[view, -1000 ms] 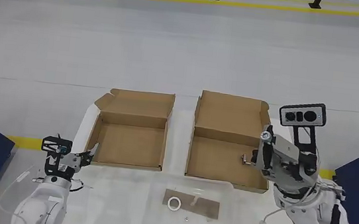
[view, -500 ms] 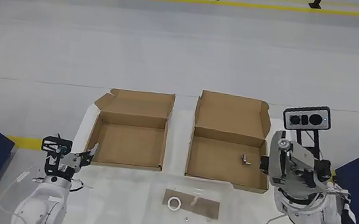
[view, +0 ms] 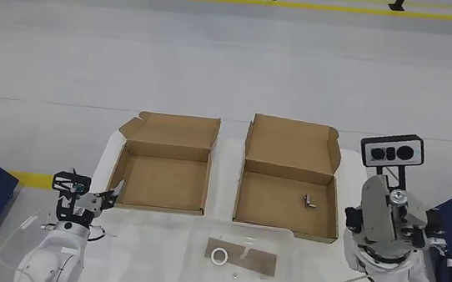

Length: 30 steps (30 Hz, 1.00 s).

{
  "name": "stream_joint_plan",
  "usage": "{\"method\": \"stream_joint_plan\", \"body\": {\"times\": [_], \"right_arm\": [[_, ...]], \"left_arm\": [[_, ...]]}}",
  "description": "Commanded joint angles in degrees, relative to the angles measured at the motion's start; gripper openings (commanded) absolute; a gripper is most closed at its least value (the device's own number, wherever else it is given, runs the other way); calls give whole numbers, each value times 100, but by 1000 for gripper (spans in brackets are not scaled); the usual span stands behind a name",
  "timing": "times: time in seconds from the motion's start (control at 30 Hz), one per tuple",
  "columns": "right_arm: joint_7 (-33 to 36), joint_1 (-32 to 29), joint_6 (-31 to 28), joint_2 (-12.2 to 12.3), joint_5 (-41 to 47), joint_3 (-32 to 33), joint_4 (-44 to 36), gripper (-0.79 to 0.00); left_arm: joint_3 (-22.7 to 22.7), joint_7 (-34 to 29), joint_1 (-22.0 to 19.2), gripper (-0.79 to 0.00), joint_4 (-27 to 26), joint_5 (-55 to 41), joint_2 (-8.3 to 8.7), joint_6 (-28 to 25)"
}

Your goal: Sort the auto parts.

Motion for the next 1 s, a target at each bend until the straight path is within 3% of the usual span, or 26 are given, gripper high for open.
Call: {"method": "stream_joint_plan", "body": {"times": [0.0, 0.63, 0.97], "right_arm": [[-22, -11, 9, -13, -117, 33, 18, -785], [71, -74, 120, -105, -1649, 303, 79, -785], [308, -130, 22, -180, -1364, 284, 77, -785]], "left_arm": [[0, 0, 0, 0, 0, 0, 0, 0], [0, 0, 0, 0, 0, 0, 0, 0], [0, 0, 0, 0, 0, 0, 0, 0]]}}
